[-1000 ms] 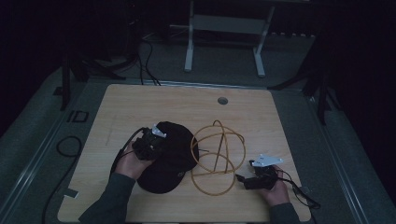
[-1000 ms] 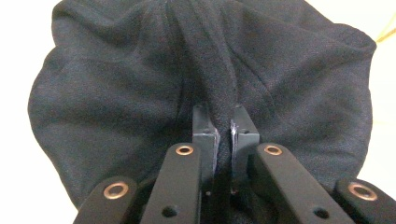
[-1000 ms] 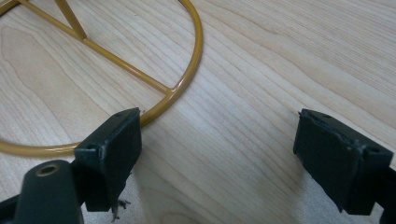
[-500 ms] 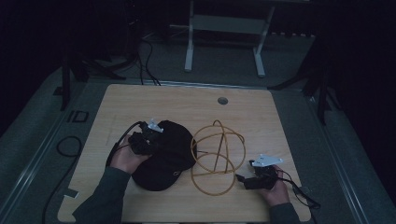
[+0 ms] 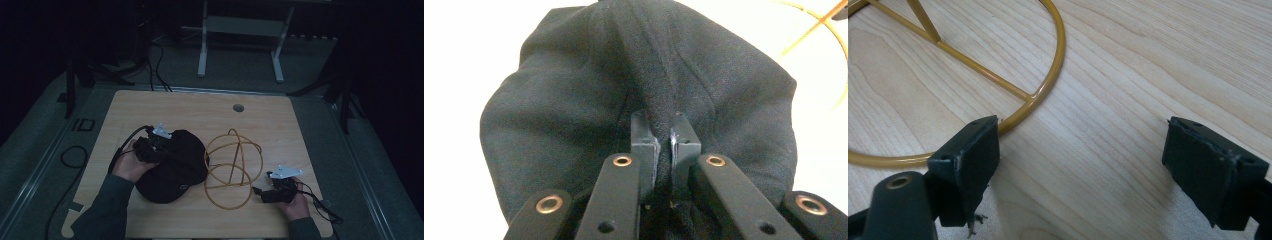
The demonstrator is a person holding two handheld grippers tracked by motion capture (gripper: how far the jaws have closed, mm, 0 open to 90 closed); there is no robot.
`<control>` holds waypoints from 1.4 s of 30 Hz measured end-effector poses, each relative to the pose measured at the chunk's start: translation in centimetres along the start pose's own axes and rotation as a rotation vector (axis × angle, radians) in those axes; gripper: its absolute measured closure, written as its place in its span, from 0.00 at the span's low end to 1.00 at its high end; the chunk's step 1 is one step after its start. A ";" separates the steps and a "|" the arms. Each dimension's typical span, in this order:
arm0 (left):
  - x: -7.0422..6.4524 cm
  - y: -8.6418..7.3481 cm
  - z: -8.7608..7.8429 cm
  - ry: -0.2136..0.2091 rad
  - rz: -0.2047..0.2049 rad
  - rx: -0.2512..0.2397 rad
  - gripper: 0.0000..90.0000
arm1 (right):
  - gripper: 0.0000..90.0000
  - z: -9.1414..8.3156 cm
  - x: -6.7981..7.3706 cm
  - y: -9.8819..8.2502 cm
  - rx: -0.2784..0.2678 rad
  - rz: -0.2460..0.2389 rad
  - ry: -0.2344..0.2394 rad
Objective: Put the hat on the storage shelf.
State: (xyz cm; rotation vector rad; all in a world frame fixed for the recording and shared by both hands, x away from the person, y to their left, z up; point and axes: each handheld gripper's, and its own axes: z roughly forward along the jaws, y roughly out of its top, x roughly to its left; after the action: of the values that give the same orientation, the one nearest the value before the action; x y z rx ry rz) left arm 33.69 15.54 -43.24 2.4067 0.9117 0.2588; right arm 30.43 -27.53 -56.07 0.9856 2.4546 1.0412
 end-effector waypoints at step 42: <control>1.0 2.0 -3.6 -0.040 0.069 -0.028 0.94 | 0.17 0.0 0.0 0.0 -0.001 0.001 0.000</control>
State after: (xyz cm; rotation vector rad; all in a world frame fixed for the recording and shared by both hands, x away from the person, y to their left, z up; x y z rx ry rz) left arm 34.21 16.51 -39.14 2.4119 0.8027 0.2472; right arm 30.43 -27.52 -56.07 0.9871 2.4531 1.0424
